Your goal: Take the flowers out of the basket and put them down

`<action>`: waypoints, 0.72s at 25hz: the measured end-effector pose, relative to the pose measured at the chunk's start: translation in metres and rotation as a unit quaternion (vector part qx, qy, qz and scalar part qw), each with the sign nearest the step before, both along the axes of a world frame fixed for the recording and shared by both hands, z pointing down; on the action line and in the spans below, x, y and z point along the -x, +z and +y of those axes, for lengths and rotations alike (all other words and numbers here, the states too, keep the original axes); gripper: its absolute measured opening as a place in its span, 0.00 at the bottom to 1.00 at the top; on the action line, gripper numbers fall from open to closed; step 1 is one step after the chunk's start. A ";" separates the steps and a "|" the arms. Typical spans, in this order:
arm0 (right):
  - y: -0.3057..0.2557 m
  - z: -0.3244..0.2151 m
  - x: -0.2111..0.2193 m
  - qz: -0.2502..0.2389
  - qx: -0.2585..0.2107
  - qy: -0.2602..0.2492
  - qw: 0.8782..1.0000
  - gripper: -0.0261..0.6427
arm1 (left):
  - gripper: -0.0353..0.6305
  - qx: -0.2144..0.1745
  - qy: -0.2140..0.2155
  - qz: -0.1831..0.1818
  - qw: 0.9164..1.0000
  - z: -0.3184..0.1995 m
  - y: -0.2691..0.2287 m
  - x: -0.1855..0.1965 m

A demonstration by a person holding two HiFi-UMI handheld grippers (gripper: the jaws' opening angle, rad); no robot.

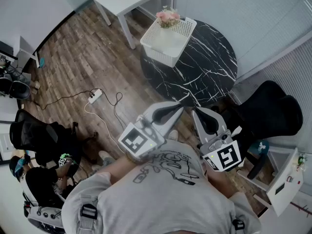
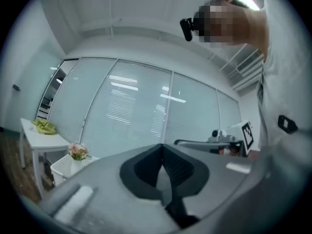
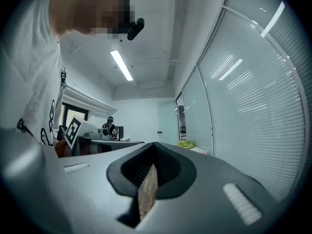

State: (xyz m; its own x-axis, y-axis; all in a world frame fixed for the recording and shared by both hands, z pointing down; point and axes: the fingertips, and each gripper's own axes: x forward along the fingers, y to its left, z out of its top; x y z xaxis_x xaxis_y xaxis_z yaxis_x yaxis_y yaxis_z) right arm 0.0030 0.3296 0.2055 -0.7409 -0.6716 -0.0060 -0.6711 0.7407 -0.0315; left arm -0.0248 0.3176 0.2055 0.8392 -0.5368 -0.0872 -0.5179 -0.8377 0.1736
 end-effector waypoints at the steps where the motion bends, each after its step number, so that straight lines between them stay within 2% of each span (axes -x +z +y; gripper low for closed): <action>1: 0.000 0.001 -0.001 -0.001 -0.001 0.000 1.000 0.05 | 0.06 -0.001 0.000 0.000 1.000 0.001 0.000 -0.001; 11: 0.003 0.003 -0.015 -0.011 0.004 -0.011 1.000 0.05 | 0.06 0.008 -0.003 -0.006 1.000 0.002 0.006 -0.017; 18: 0.008 -0.002 -0.040 -0.020 0.012 -0.005 1.000 0.05 | 0.06 0.013 -0.003 -0.013 1.000 -0.001 0.013 -0.040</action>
State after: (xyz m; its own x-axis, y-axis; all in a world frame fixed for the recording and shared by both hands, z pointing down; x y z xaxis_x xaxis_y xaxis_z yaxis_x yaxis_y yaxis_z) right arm 0.0430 0.3276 0.2140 -0.7477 -0.6638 -0.0201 -0.6609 0.7467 -0.0757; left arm 0.0153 0.3163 0.2186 0.8372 -0.5444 -0.0519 -0.5283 -0.8296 0.1810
